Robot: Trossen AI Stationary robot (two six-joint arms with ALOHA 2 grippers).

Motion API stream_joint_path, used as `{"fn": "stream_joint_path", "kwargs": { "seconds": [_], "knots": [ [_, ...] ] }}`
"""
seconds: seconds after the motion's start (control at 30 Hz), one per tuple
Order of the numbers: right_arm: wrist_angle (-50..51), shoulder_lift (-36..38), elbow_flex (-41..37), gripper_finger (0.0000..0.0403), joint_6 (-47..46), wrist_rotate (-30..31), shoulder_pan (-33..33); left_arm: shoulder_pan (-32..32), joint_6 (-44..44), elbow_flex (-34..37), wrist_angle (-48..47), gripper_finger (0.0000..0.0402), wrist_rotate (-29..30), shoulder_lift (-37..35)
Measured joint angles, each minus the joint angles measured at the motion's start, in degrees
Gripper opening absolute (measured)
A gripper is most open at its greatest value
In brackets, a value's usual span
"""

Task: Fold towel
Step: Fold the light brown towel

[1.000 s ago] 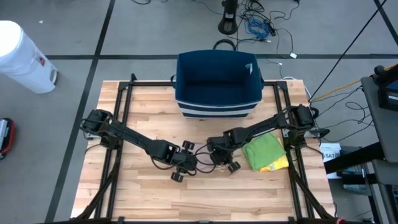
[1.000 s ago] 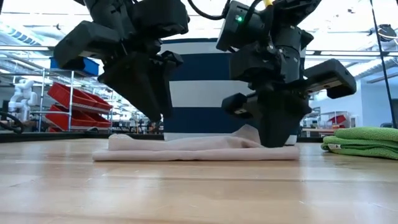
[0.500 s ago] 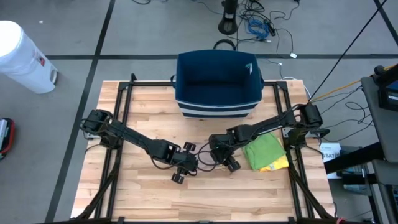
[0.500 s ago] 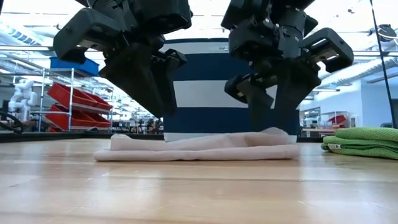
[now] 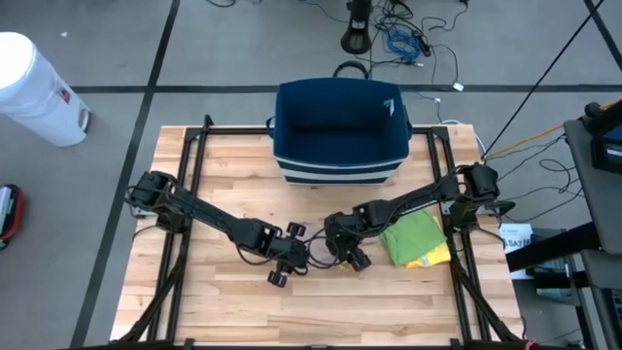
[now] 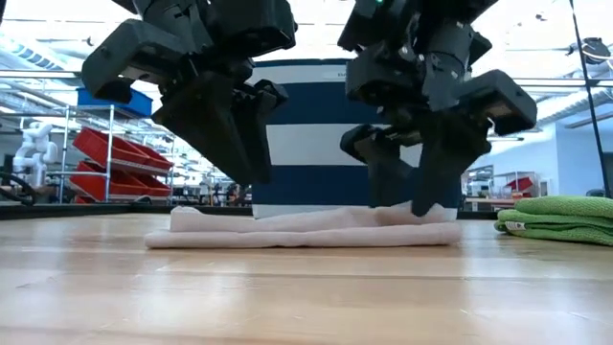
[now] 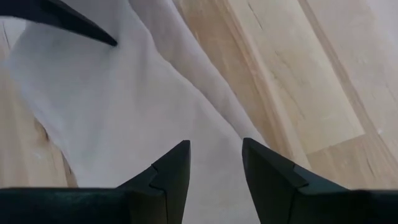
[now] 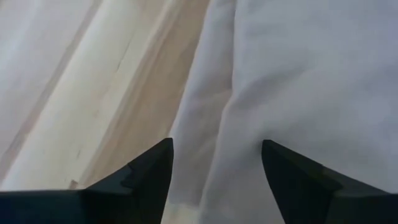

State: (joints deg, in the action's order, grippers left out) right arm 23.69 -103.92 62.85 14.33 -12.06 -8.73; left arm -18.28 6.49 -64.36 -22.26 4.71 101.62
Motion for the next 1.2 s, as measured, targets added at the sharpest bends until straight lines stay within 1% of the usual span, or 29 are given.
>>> {"fn": "stream_joint_path", "kwargs": {
  "seconds": [0.23,0.37,0.5,0.57,0.67,0.9,0.93,1.0,1.2],
  "knots": [
    [-5.3,-1.1,-3.7,0.0236,-2.1,-0.1,0.0,-0.4,-0.4,0.0,-0.1,0.0154,0.0,1.2],
    [-6.4,-1.0,-4.6,0.0236,-4.0,-0.1,0.0,-0.6,-0.6,0.0,0.9,0.0154,-3.3,1.2],
    [-6.8,-1.0,-4.6,0.0227,-6.1,0.4,0.0,-0.8,-1.0,0.0,2.2,0.0154,-3.8,1.3],
    [-6.8,-1.0,-4.6,0.0211,-6.1,1.7,-0.3,-0.8,-1.0,0.0,2.3,0.0154,-3.8,1.3],
    [-6.5,-1.0,-4.6,0.0169,-5.0,3.4,-0.7,-0.8,-1.0,0.0,2.3,0.0154,-3.8,1.3],
    [-5.7,-1.0,-4.6,0.0029,-1.8,3.4,-0.7,-0.9,-1.0,0.0,2.3,0.0154,-3.7,1.3],
    [-5.6,-1.0,-4.6,0.0015,-1.2,3.4,-0.7,-0.9,-1.1,0.0,2.3,0.0154,-3.4,1.3],
    [-5.5,-1.0,-4.6,0.0009,-0.9,3.4,-0.7,-0.9,-1.2,0.0,2.3,0.0154,-2.9,1.3],
    [-5.4,-1.0,-4.6,0.0043,-1.6,3.0,-0.7,-0.9,-1.3,0.0,2.3,0.0154,-2.7,1.3]
  ]
}}
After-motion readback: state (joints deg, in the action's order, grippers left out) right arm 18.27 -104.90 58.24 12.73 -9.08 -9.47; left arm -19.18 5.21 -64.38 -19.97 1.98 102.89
